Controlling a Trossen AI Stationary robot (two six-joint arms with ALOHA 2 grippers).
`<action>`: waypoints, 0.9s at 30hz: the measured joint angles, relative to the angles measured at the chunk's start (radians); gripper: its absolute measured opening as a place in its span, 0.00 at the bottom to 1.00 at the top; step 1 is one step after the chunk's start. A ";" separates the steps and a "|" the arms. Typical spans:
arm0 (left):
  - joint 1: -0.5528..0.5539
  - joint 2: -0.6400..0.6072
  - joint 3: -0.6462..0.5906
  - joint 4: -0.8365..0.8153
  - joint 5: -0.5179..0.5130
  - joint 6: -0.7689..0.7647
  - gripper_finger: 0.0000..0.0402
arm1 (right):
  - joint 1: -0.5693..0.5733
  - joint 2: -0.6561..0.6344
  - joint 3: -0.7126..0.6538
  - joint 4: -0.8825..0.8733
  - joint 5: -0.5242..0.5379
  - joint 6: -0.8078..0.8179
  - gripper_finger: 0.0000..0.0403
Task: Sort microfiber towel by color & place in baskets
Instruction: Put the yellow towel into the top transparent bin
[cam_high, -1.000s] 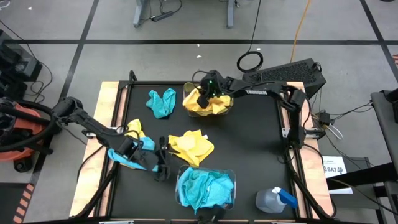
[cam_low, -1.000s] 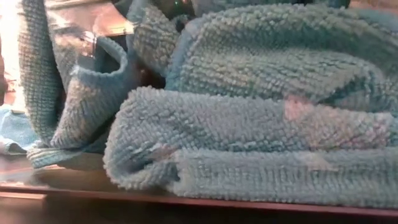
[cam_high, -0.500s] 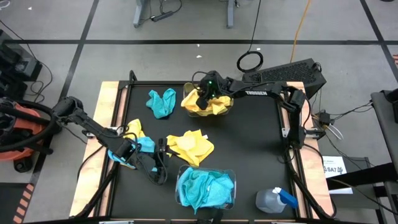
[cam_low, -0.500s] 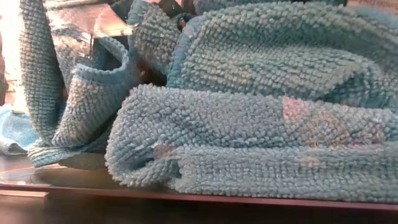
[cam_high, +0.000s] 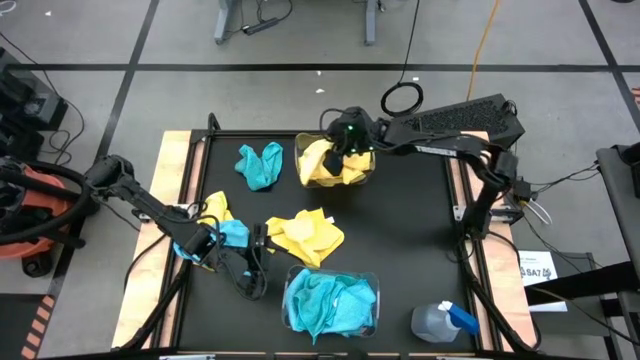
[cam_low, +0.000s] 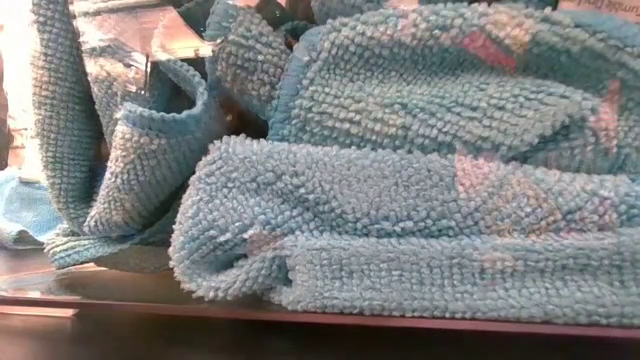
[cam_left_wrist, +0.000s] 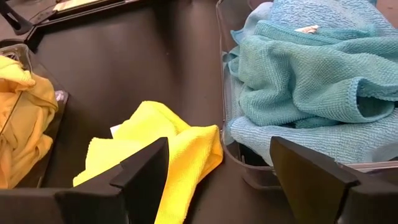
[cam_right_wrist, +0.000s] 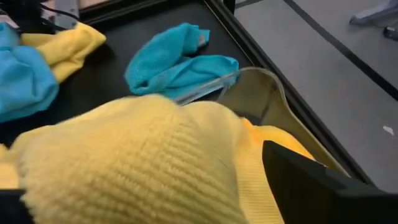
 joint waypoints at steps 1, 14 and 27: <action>0.000 0.000 0.000 0.000 -0.001 0.000 0.71 | 0.000 -0.016 0.000 -0.015 0.000 -0.005 0.61; 0.000 0.000 0.000 -0.004 -0.044 0.011 0.71 | -0.019 -0.034 0.000 -0.115 0.096 0.025 0.60; 0.240 0.000 0.000 0.128 -0.447 0.222 0.71 | -0.001 -0.003 0.000 -0.110 0.022 0.042 0.35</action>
